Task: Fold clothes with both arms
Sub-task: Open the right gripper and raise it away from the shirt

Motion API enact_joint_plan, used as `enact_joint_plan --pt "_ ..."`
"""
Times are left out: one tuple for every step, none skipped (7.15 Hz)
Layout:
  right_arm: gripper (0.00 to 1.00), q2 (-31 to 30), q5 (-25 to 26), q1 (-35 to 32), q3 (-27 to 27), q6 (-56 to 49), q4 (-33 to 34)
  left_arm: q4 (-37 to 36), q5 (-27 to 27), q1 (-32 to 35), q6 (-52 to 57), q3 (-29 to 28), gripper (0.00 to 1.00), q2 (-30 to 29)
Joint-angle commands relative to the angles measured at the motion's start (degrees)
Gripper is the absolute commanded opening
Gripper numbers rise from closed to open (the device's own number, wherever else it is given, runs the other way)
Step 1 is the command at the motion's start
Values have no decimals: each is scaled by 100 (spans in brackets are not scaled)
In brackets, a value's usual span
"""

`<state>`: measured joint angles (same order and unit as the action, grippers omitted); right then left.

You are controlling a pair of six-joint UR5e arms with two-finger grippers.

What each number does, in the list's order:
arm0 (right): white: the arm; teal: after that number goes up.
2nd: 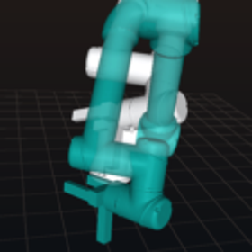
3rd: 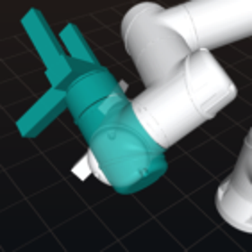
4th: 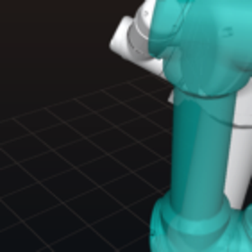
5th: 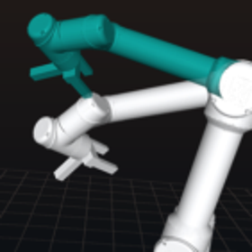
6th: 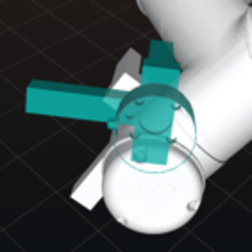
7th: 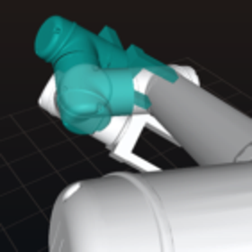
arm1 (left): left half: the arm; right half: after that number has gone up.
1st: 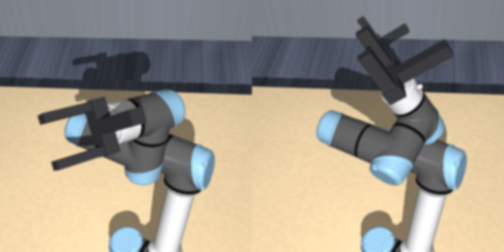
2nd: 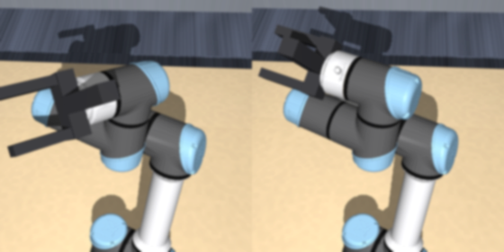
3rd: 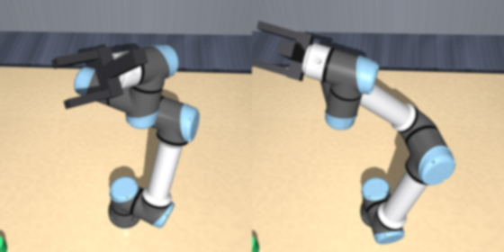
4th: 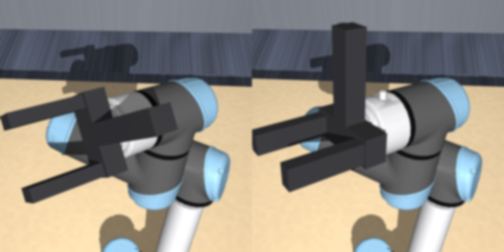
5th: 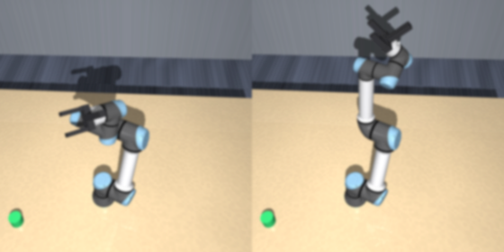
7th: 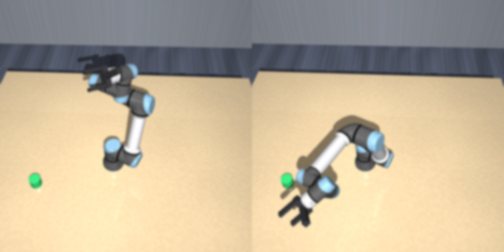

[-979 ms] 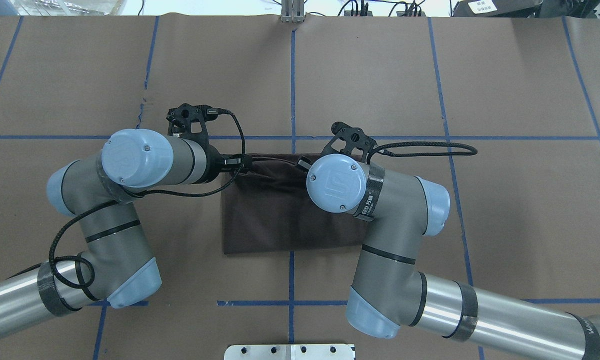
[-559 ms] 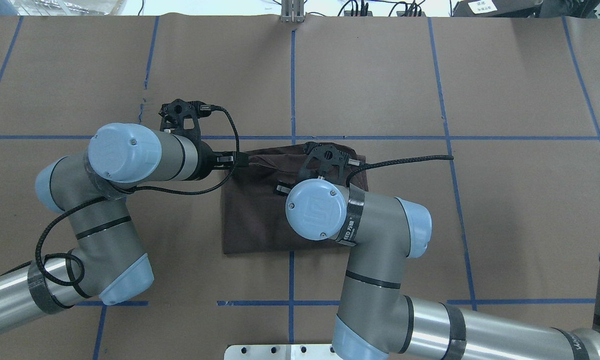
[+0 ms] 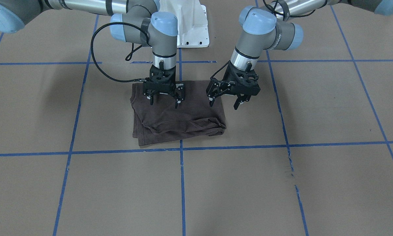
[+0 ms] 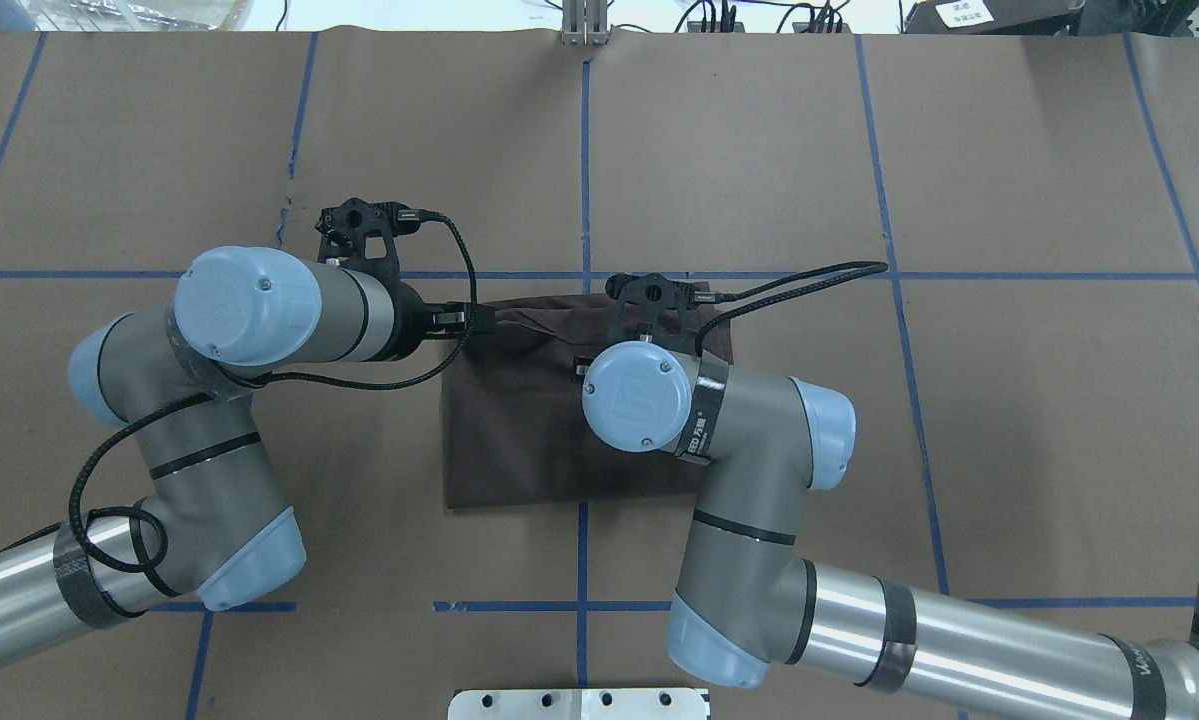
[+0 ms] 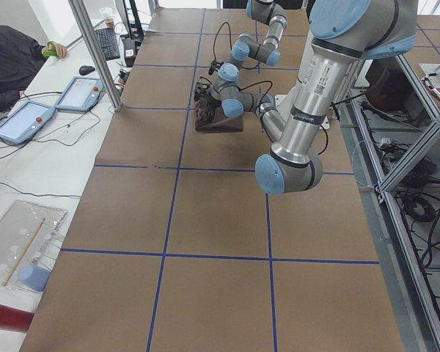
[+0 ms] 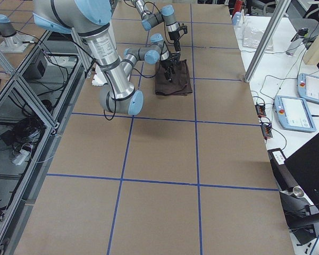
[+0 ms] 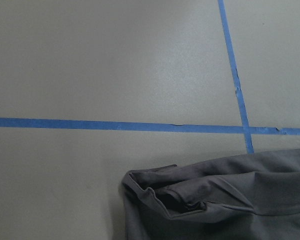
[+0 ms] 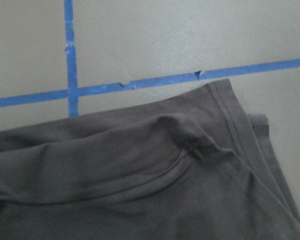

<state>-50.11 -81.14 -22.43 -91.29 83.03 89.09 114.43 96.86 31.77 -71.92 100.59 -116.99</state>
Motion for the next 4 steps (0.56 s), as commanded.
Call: enact_joint_plan --pt "100 10 -33 -437 382 -470 3 0 0 -13 -6 4 100 1" --pt "100 1 -51 -603 636 -785 3 0 8 -22 -6 -4 100 1" --pt "100 1 -51 -744 873 -1066 12 0 9 -22 -6 4 100 1" --pt "100 -7 -77 -876 989 -1252 38 0 0 -31 -6 -4 100 1"
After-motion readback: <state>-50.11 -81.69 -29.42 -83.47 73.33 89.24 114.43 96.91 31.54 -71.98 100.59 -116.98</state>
